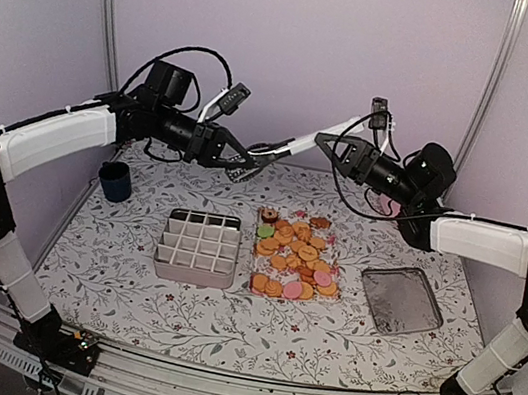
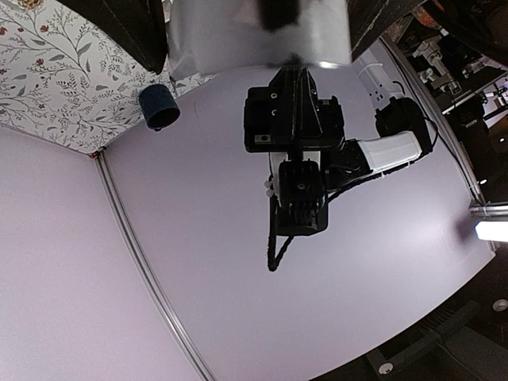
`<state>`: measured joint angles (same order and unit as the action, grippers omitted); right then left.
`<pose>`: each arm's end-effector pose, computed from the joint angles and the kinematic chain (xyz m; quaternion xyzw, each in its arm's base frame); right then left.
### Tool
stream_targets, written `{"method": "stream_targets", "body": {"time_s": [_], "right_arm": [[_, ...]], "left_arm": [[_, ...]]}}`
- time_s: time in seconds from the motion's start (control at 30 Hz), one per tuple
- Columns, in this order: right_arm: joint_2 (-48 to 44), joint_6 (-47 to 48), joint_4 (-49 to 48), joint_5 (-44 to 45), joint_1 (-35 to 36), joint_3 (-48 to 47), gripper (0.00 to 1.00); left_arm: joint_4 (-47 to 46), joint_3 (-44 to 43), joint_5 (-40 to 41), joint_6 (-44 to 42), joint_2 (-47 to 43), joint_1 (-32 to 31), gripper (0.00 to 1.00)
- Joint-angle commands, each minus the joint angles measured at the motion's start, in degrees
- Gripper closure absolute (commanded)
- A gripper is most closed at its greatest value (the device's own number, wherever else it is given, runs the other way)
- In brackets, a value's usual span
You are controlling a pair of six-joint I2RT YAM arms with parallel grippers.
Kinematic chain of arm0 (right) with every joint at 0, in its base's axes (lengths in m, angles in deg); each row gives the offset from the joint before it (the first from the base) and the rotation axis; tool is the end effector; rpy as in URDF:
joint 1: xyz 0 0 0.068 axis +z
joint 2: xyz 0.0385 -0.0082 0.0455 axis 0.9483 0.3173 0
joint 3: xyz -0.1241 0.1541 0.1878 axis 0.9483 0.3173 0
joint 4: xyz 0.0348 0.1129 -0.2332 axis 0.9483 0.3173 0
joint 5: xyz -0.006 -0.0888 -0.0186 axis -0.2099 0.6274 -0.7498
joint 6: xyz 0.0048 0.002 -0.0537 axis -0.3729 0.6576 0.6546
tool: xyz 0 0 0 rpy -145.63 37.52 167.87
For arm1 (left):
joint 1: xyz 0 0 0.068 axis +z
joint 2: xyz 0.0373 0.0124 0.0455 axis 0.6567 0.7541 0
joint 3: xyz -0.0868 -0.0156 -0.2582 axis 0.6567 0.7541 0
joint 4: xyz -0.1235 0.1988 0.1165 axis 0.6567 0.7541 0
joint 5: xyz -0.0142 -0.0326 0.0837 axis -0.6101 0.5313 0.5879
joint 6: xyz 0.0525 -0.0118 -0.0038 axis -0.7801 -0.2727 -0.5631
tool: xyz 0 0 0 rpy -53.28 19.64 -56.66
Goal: Pack the cookies
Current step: Pass from the left arm to the right
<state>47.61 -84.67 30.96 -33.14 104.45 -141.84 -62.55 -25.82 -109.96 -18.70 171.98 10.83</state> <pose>0.2949 0.2194 0.3360 -0.2555 0.5434 0.6247 0.4992 0.3012 -0.2125 0.3604 0.4337 0.6480 -0.5604 0.2792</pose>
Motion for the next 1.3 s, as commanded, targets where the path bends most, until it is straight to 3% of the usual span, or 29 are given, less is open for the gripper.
{"method": "stream_targets", "body": {"time_s": [0.0, 0.7, 0.97, 1.27], "right_arm": [[1.66, -2.2, -2.28, -3.49, 0.87, -2.49, 0.28], [5.15, -4.8, -5.53, -4.77, 2.2, -5.98, 0.39], [7.37, -9.48, -12.29, -3.16, 2.87, -6.35, 0.37], [8.28, -9.66, -12.86, -2.32, 3.53, -6.88, 0.31]], "left_arm": [[-0.4, -1.71, 1.04, -1.91, -1.25, 0.69, 1.0], [-0.84, -1.06, 1.38, -2.11, -0.63, 0.6, 1.0], [-1.1, -0.29, 1.96, -1.86, -0.81, 0.51, 1.0], [-0.63, -0.25, 1.85, -2.27, -1.16, 0.51, 1.0]]}}
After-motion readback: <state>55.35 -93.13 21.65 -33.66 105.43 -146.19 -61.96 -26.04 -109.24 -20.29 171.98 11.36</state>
